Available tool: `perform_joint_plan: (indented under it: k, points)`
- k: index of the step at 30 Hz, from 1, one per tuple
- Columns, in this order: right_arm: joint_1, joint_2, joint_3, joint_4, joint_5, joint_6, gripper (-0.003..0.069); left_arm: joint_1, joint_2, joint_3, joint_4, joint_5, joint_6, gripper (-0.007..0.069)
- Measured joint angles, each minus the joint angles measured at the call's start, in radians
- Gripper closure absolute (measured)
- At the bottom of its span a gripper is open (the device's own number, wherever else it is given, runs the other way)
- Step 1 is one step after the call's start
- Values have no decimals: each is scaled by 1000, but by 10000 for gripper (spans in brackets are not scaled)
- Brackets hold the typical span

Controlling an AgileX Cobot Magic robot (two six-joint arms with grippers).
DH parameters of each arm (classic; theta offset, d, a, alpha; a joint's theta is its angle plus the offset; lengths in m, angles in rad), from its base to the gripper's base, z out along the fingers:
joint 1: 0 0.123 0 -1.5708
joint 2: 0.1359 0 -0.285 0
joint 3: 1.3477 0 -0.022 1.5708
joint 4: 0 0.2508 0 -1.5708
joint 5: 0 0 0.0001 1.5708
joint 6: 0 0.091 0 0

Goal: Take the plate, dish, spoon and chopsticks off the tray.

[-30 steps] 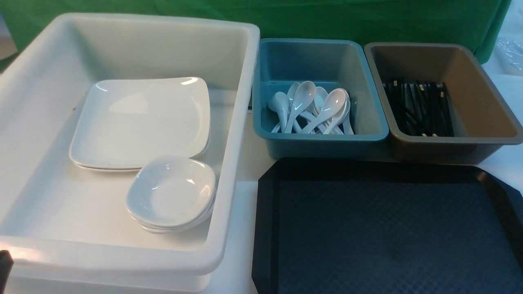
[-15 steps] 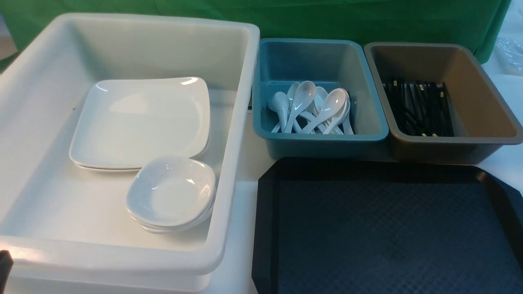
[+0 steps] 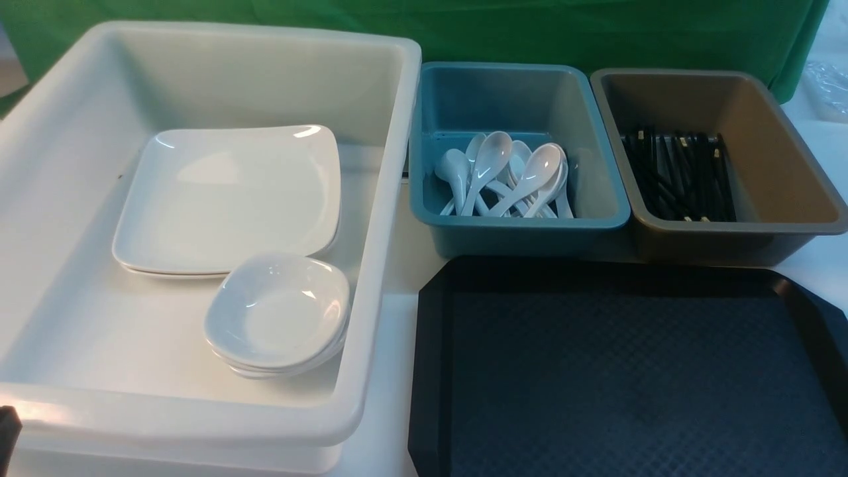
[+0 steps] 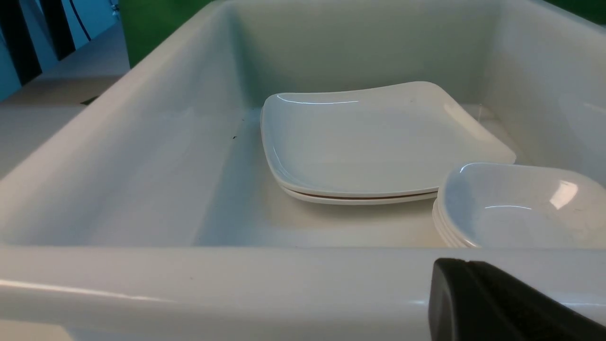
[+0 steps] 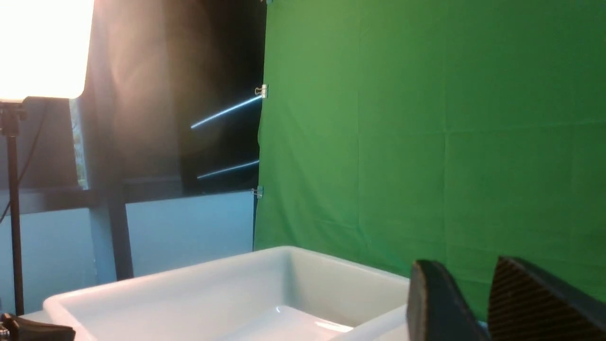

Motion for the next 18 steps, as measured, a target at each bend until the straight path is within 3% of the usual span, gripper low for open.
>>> perform_joint_plan:
  k: [4, 8, 13, 18]
  points:
    - [-11, -15, 43, 3, 30, -36, 424, 0, 0, 0, 0, 0, 0, 621]
    - [-124, -30, 119, 3, 68, -57, 424, 0, 0, 0, 1, 1, 0, 621]
    - [-411, -29, 310, 3, 144, -77, 424, 0, 0, 0, 4, 2, 0, 621]
    - [-596, -29, 372, 3, 274, -83, 422, 0, 0, 0, 9, 2, 0, 621]
